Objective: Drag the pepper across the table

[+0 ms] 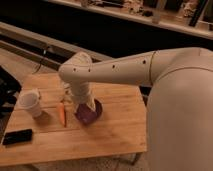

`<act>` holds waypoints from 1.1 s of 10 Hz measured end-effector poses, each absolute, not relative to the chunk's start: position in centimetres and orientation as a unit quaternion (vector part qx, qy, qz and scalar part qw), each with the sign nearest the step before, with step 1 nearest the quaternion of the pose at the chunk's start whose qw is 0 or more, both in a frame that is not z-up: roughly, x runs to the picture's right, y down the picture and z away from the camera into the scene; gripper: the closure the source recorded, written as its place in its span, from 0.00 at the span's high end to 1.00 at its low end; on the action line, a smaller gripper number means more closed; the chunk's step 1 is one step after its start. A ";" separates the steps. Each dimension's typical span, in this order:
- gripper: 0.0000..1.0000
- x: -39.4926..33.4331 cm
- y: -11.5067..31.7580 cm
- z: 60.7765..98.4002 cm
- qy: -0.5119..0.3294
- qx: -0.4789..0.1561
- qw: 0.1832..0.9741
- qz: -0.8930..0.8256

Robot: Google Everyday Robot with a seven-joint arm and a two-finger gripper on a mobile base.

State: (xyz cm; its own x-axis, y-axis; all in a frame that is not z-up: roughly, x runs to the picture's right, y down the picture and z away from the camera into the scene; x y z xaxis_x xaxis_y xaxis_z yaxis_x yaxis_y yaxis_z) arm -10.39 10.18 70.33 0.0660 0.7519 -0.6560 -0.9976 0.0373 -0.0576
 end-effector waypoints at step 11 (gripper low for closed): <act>0.65 -17.1 11.7 68.7 0.196 -0.274 0.774 0.537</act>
